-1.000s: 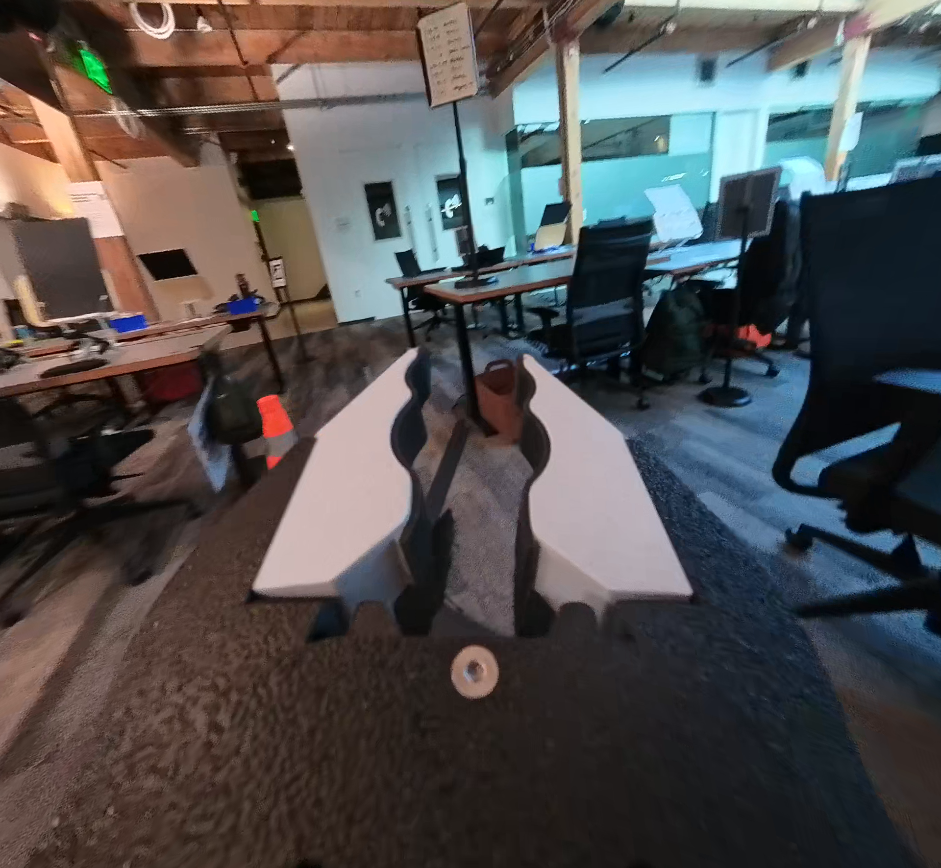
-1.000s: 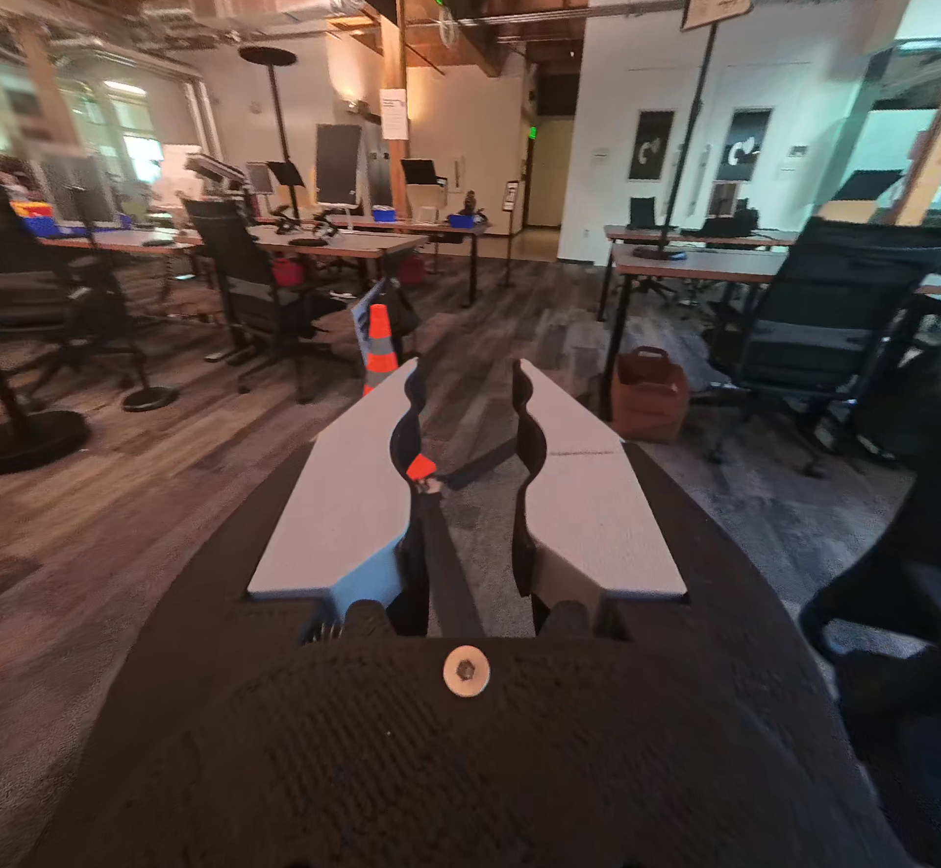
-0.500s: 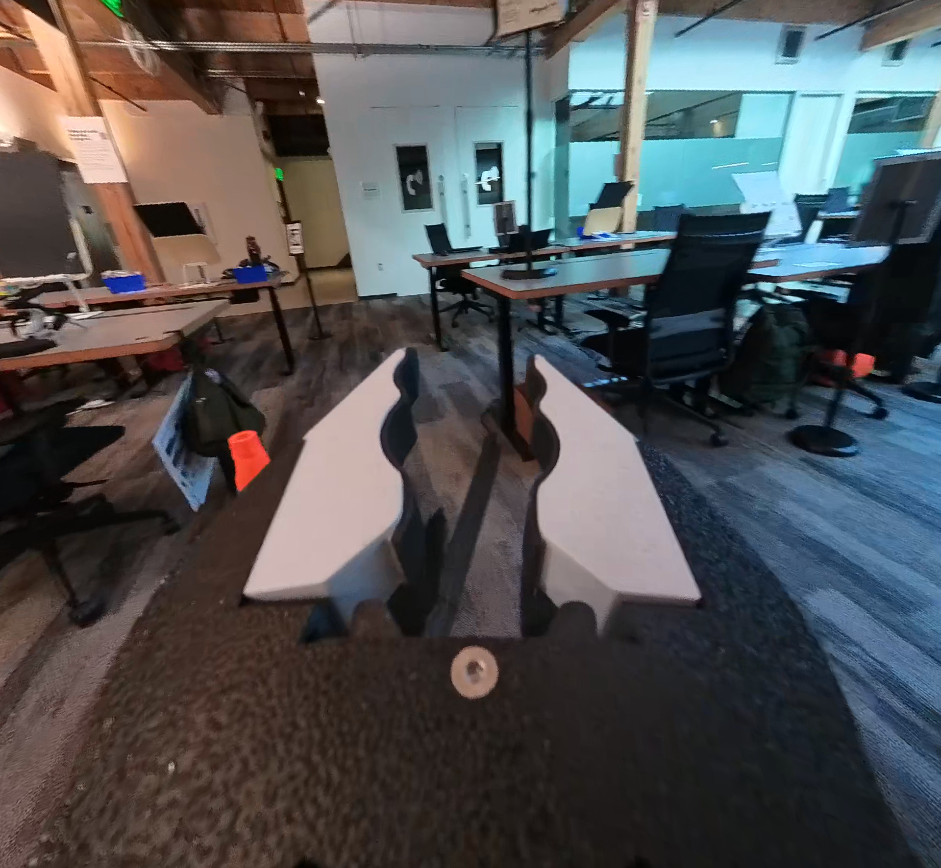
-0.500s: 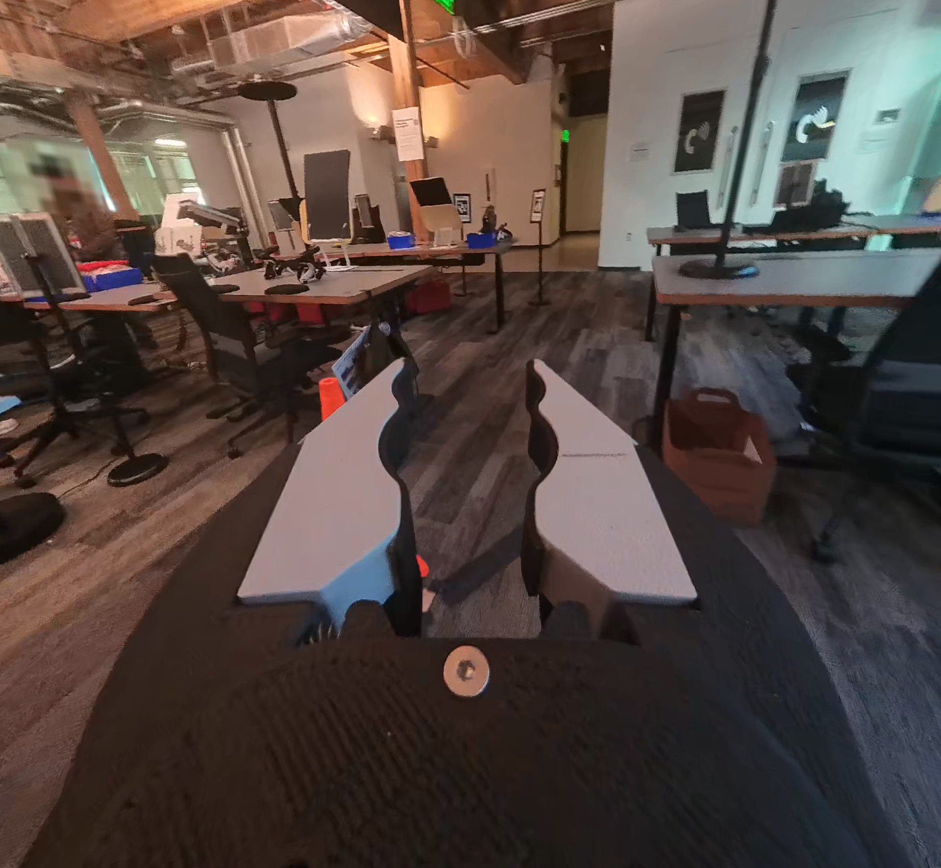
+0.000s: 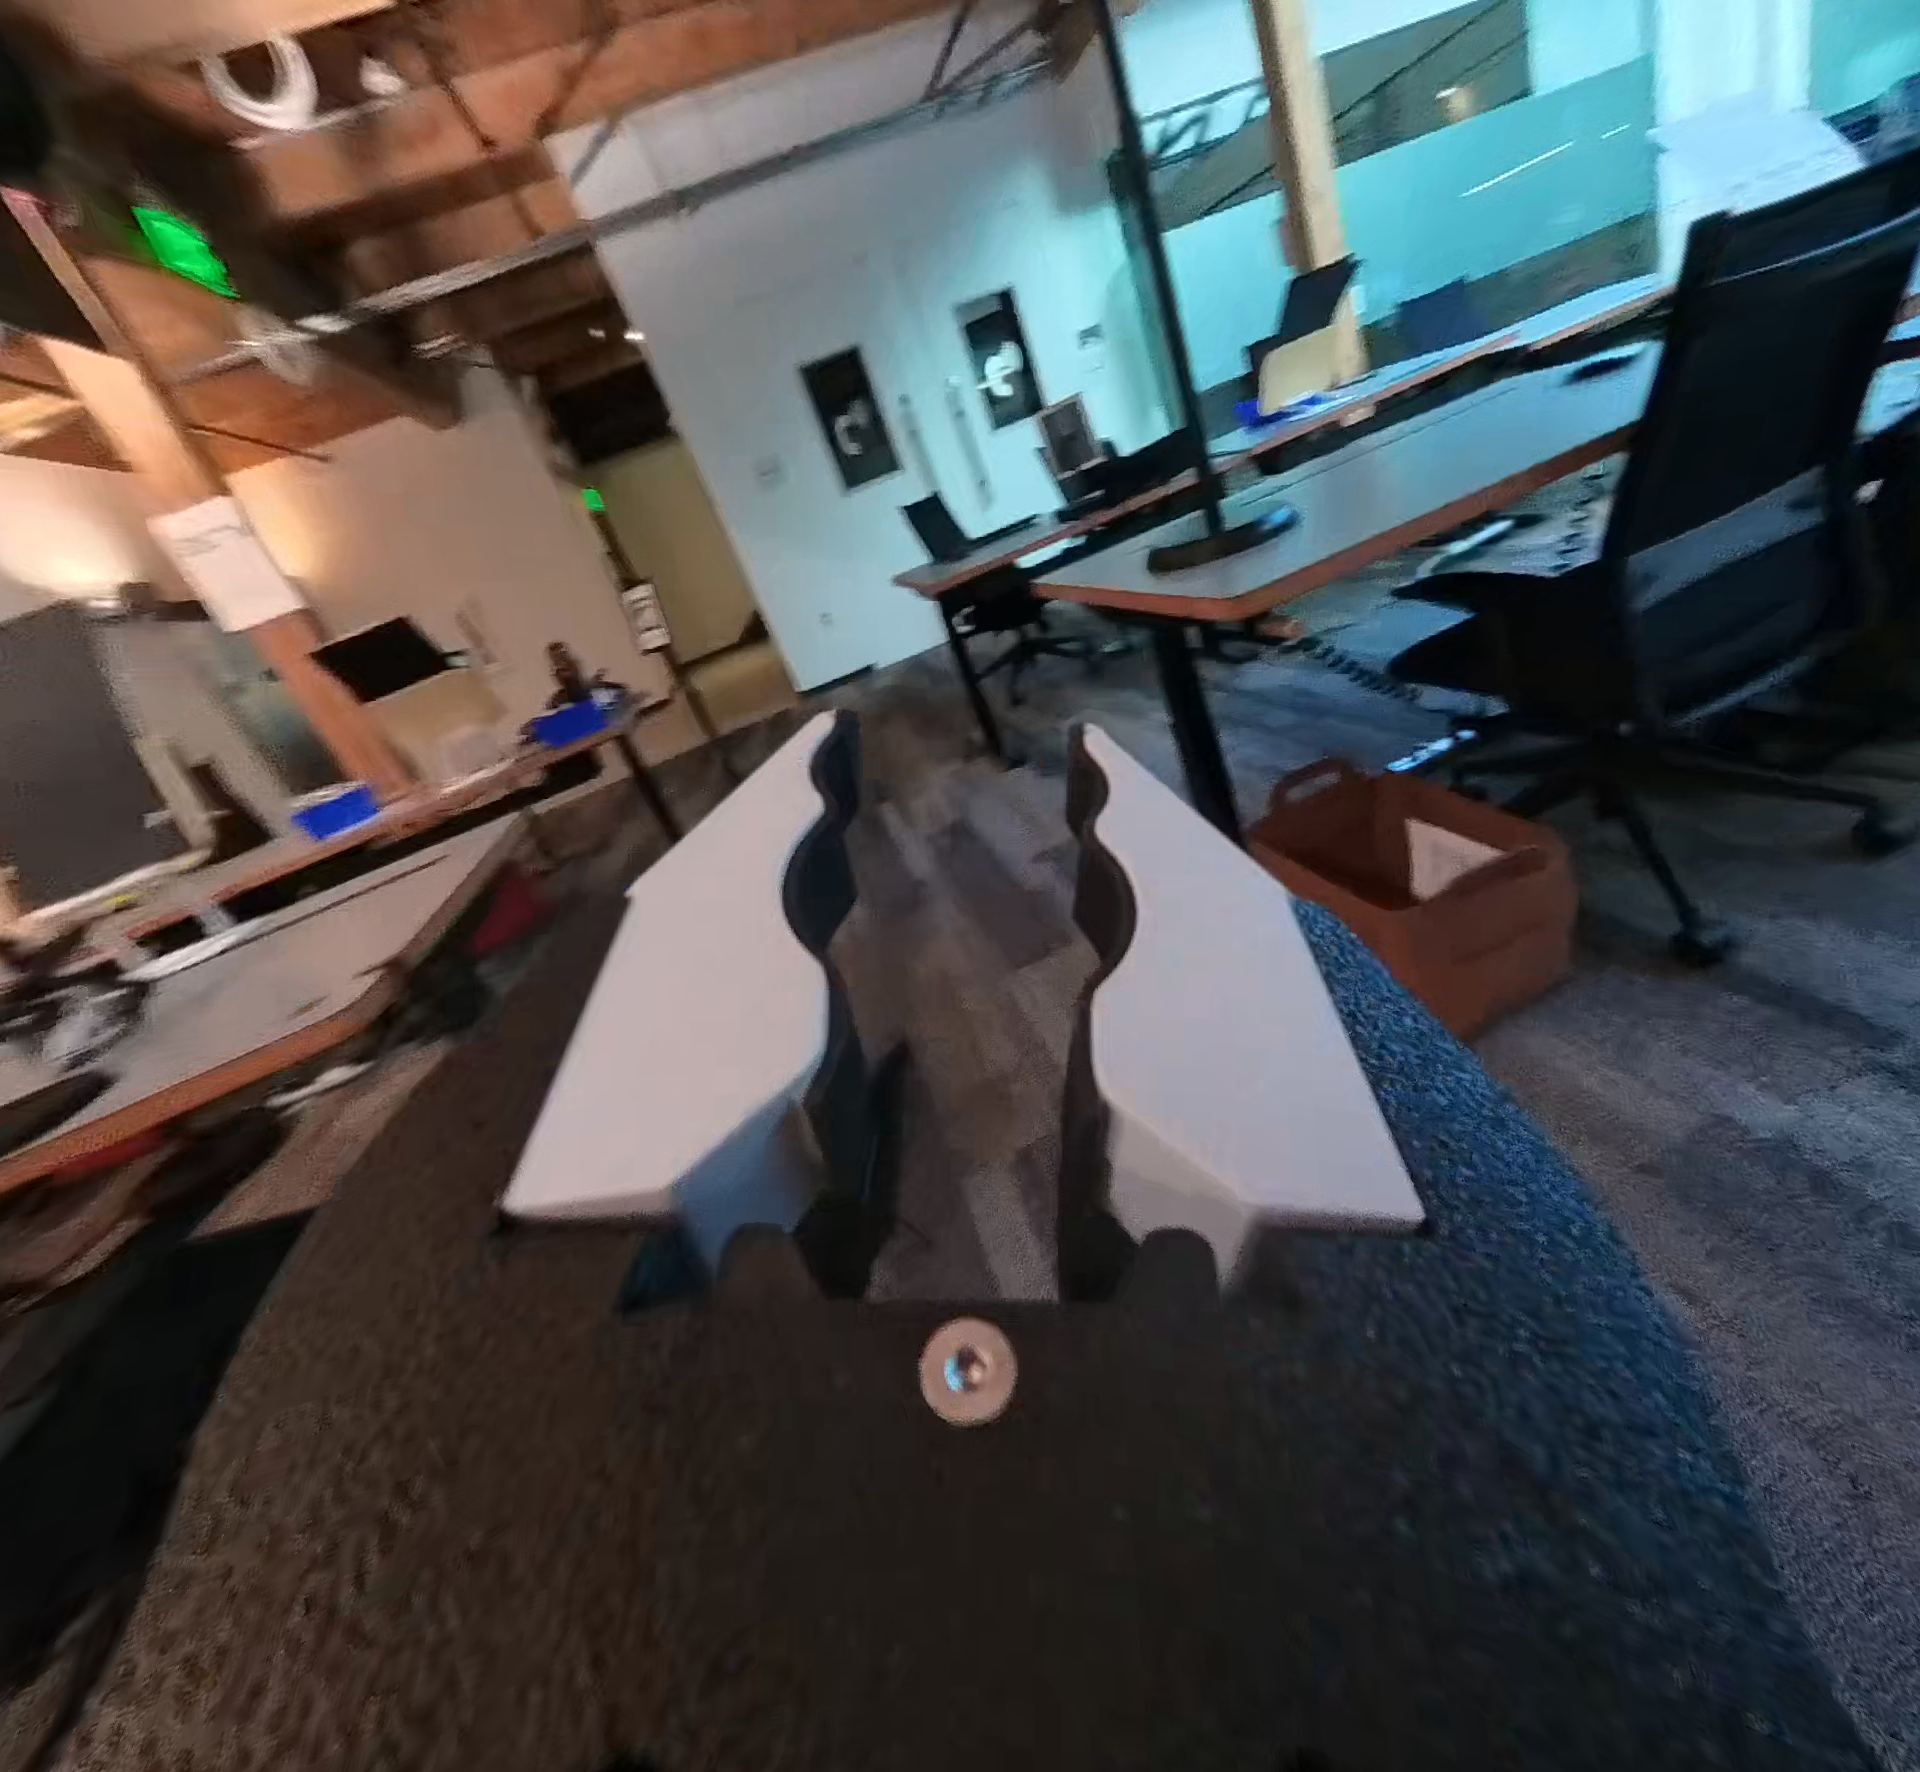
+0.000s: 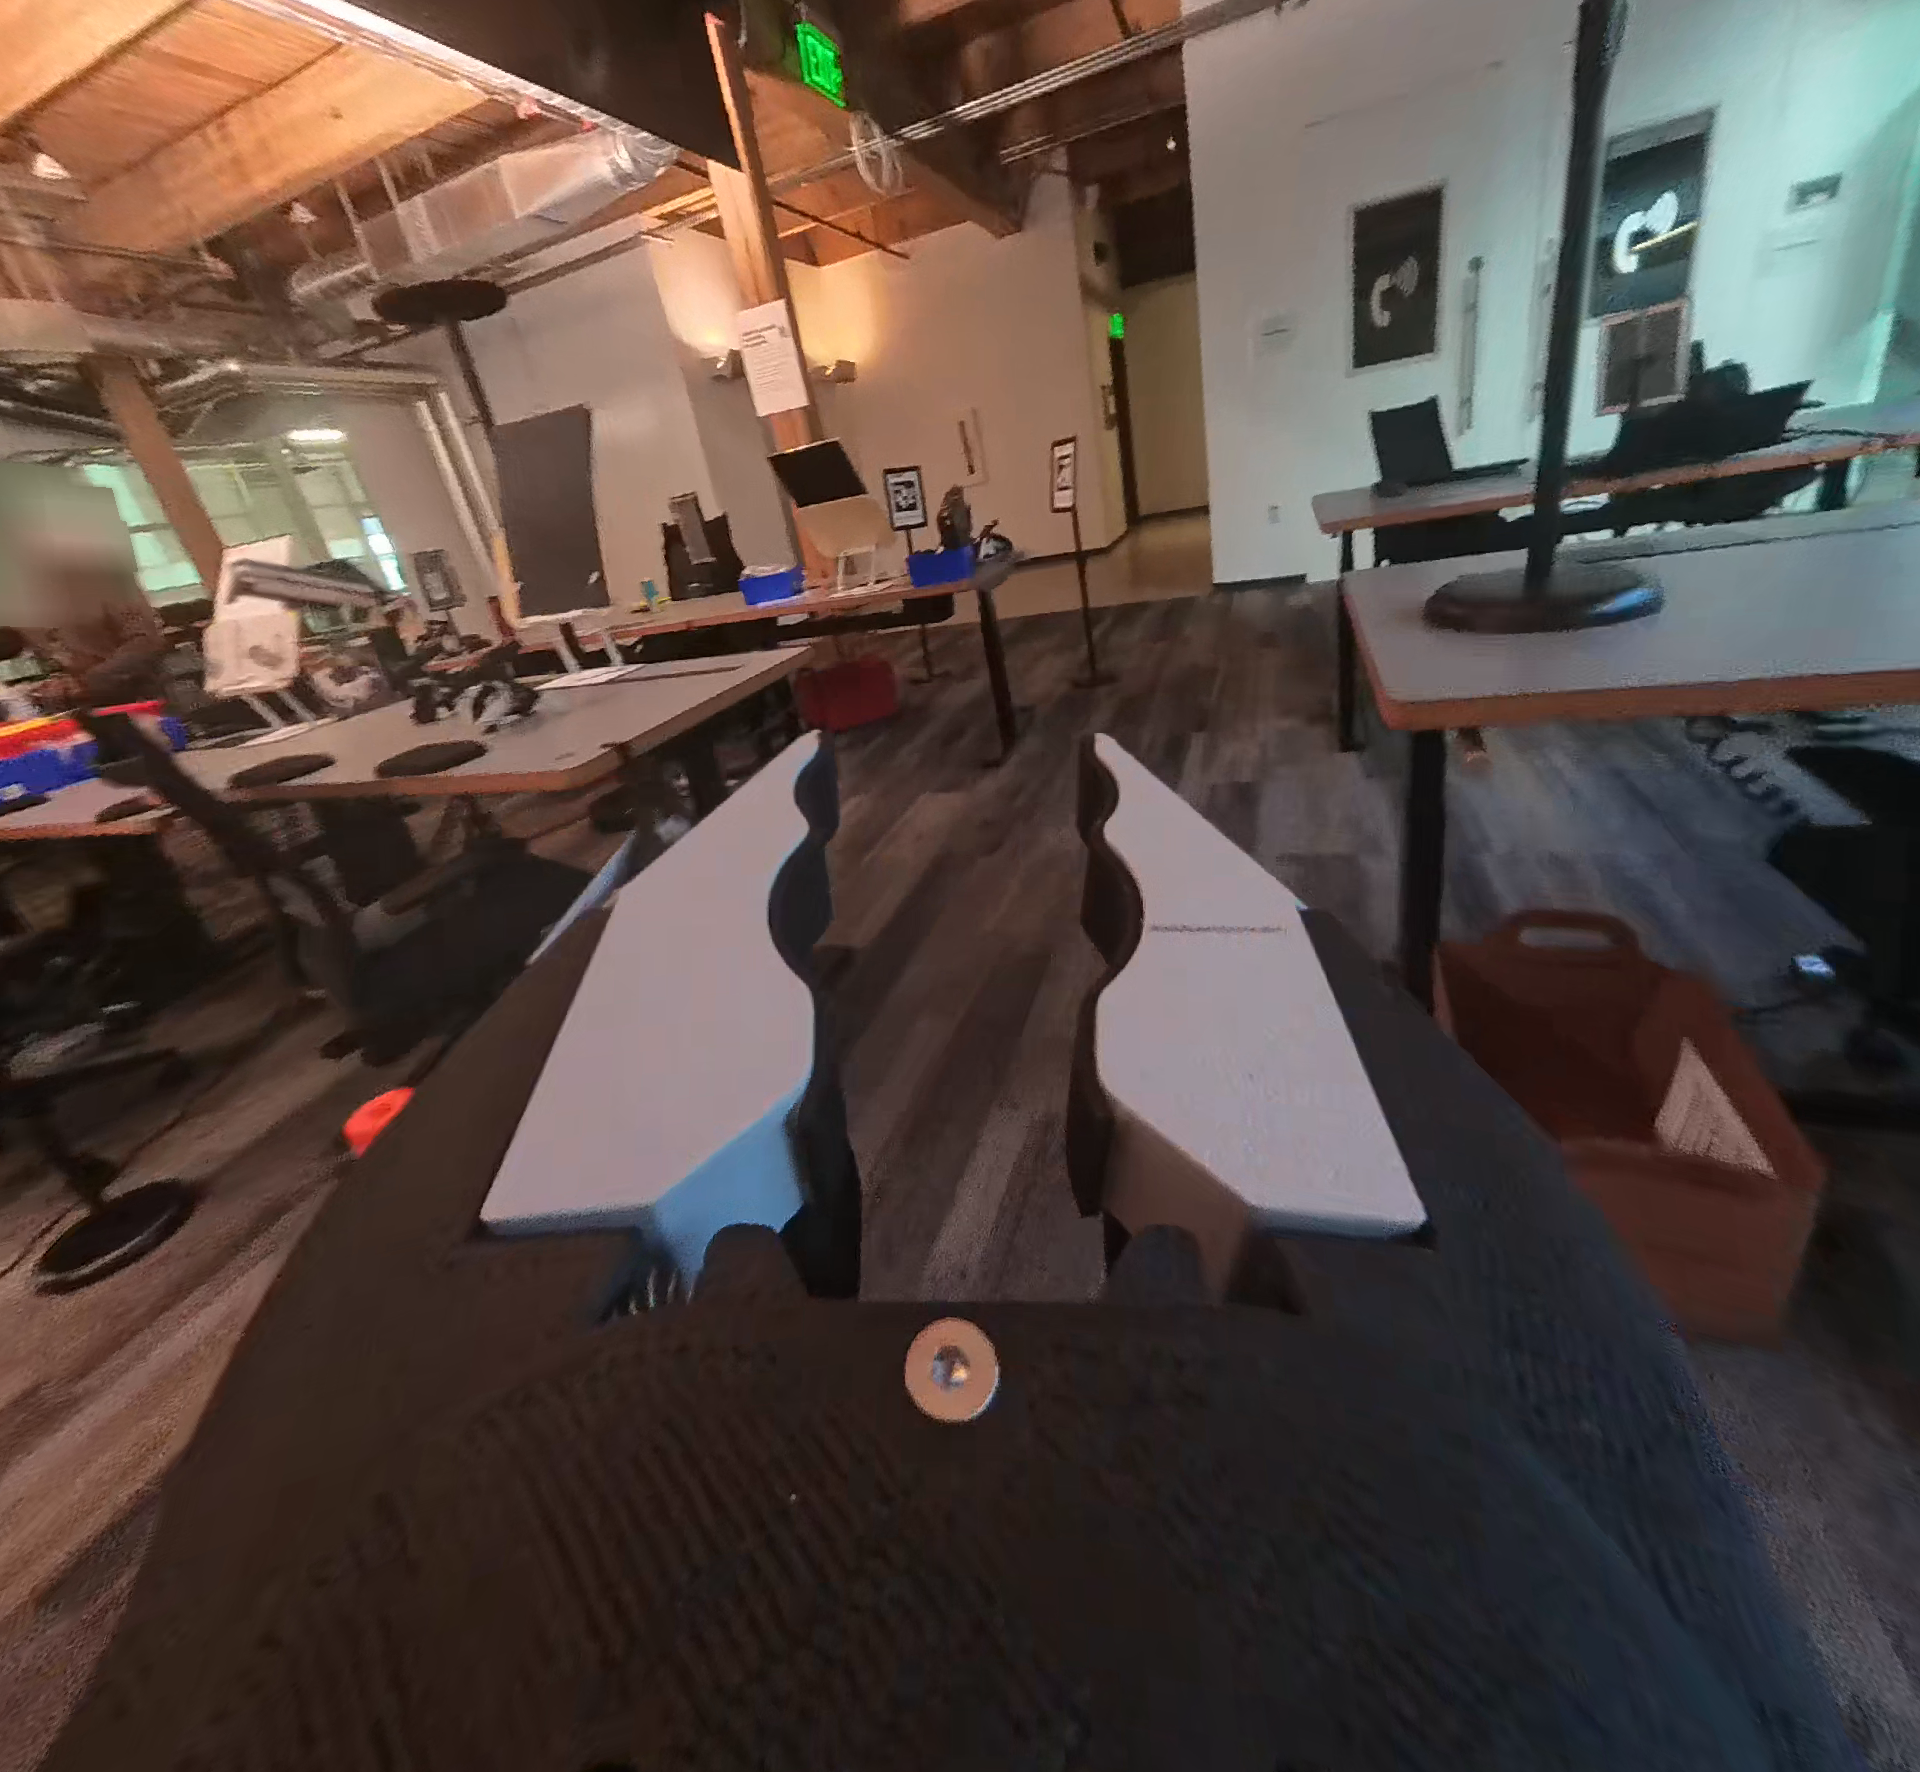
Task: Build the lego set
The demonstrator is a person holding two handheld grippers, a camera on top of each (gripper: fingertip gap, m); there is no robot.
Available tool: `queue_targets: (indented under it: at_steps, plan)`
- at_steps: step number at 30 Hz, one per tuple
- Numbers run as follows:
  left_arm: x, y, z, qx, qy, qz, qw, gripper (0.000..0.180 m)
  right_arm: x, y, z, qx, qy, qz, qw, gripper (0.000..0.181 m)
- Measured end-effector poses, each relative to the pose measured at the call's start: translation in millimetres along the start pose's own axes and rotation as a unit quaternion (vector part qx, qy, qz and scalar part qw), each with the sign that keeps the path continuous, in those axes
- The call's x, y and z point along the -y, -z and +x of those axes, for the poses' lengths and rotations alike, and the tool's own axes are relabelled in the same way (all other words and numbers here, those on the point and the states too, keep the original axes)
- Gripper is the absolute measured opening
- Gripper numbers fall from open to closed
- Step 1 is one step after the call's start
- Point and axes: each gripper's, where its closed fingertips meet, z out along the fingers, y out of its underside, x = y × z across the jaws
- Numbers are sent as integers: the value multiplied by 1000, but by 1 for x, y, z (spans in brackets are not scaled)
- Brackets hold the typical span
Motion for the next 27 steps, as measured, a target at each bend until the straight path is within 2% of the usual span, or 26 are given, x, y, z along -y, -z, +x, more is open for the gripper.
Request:
queue_targets:
  at_steps: [4, 10, 14, 17, 21, 27]
  plan:
    - [-8, -140, 7, -63, 51, 23, 996, 39, 0, -78, 43, -13, -2, 3, 1000, 46]
    - [-39, -340, 16, -103, 134, 62, 984, 42, -41, -212, 140, -50, 93, -43, 993, 47]
    - [-81, -459, 5, -101, 160, 36, 981, 42, -58, -325, 205, -57, 110, -70, 990, 52]
    - [-96, -532, -16, -114, 192, 29, 974, 44, -63, -401, 241, -54, 87, -88, 991, 56]
    - [-143, -618, -64, -69, 198, -6, 978, 49, -61, -506, 291, -56, 87, -85, 991, 58]
    - [-241, -732, -130, -19, 244, -56, 968, 55, -34, -652, 359, -85, 150, -26, 985, 59]
